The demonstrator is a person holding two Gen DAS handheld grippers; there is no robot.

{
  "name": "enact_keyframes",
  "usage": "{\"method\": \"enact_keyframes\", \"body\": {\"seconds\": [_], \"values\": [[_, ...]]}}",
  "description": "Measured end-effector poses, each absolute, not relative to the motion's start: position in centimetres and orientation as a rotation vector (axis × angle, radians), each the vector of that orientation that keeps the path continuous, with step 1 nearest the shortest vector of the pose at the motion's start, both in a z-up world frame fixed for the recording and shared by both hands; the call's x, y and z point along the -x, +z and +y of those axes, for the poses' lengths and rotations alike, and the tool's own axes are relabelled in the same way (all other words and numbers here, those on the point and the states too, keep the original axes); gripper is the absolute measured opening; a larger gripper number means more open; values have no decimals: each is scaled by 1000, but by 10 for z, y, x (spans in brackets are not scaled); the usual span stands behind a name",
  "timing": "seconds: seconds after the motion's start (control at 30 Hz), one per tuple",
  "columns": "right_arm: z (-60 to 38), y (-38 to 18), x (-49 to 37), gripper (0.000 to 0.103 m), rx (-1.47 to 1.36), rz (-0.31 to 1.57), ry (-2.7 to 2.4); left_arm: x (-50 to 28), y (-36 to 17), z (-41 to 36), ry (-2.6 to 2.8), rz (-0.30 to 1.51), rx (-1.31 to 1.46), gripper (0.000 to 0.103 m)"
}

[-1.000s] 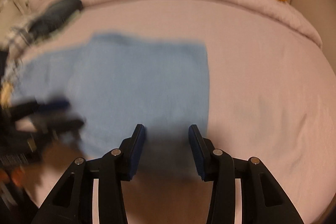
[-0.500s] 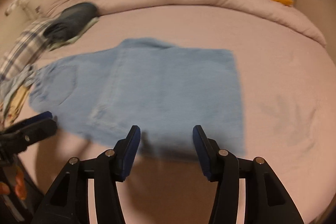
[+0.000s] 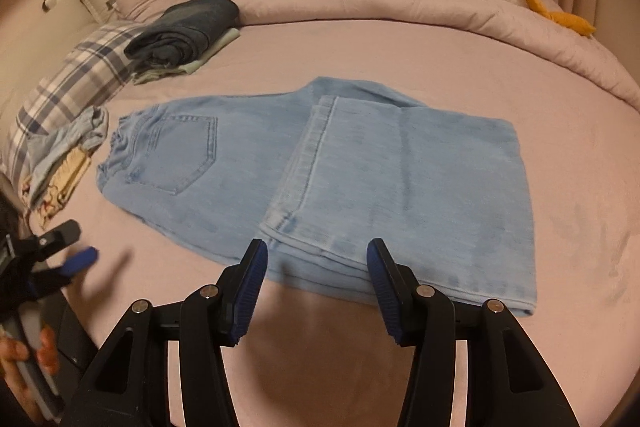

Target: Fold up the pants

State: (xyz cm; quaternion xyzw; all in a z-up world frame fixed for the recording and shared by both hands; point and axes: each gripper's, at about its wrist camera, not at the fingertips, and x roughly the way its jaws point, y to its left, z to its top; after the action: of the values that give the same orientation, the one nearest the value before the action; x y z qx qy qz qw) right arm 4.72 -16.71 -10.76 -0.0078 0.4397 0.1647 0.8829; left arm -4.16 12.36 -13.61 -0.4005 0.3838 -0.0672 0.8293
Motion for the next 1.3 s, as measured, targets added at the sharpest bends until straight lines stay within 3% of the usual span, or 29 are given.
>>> {"method": "enact_keyframes", "body": {"seconds": [0.47,0.57,0.6,0.63,0.73,0.83,0.97,1.13,1.3], "values": [[-115,-116,-100,52,24,958,403,-19,-138,146,41,743,855,89],[-101,-115,-127,52,0,980,430,-24,-143,160,55,769,899,58],[-97,-115,-136,51,0,982,424,-25,-145,163,71,787,894,39],[-92,-114,-146,44,-1,985,422,-27,-146,165,82,803,880,37],[-82,-123,-178,20,-47,1036,429,-26,-146,167,47,793,861,34],[-74,-147,-204,11,-40,1123,357,-26,-140,167,8,780,827,30],[-62,-148,-199,9,65,1115,342,-25,-124,159,1,757,745,28],[-82,-129,-161,9,-21,1105,388,-20,-109,155,-21,721,696,25],[-91,-156,-120,8,-33,1148,428,-21,-95,145,-35,707,639,25]]}}
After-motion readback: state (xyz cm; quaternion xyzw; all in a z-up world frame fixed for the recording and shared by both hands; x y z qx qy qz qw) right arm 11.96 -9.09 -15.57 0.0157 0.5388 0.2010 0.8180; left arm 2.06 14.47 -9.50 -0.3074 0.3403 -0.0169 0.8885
